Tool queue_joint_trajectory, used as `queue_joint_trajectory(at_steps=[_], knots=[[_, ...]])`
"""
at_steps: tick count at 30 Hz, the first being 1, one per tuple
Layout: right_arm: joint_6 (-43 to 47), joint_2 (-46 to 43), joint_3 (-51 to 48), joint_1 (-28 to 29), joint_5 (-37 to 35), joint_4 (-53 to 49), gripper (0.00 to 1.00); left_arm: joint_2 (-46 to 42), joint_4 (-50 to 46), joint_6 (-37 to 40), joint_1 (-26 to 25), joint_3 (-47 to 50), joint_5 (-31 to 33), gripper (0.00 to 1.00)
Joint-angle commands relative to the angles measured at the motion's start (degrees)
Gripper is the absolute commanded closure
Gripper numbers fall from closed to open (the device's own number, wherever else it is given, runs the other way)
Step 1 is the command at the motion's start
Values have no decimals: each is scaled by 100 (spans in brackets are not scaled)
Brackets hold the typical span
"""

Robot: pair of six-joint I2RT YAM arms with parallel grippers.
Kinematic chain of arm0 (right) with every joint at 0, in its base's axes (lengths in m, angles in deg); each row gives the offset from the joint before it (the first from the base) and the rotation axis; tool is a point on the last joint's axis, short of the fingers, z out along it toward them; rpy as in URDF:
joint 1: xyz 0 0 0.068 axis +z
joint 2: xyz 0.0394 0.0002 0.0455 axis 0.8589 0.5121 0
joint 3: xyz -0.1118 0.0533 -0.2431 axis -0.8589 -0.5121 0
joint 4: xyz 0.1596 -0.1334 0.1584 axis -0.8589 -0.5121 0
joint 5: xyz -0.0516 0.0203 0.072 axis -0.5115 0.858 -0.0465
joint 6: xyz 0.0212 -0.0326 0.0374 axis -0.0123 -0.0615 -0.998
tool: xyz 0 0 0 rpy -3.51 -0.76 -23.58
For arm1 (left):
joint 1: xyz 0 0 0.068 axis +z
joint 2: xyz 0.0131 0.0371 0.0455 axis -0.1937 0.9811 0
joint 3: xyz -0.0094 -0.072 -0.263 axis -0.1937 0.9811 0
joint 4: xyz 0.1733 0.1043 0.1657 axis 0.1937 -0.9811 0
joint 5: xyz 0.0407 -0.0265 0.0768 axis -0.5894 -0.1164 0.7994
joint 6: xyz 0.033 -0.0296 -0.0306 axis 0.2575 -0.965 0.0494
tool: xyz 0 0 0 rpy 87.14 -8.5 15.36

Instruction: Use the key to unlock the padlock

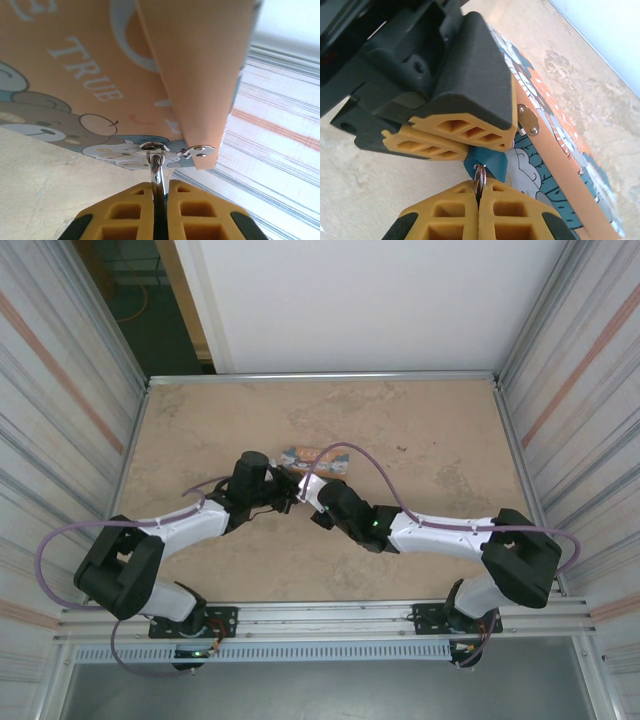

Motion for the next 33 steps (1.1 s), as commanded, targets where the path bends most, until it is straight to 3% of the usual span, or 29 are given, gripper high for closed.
queue_joint_trajectory(at_steps=[1,14,22,33], knots=[[-1385,16,-36,-112,-204,576,100,-186,50,32,-159,67,-146,100],[-2889,-183,-332,-479,489,792,100,-158,59,-36,-316,110,-40,100],[-2824,-95,-600,-489,306,691,100,28,307,-92,-410,155,-45,100],[-2453,116,-1130,-640,610,878,100,624,651,-10,-741,107,108,100]])
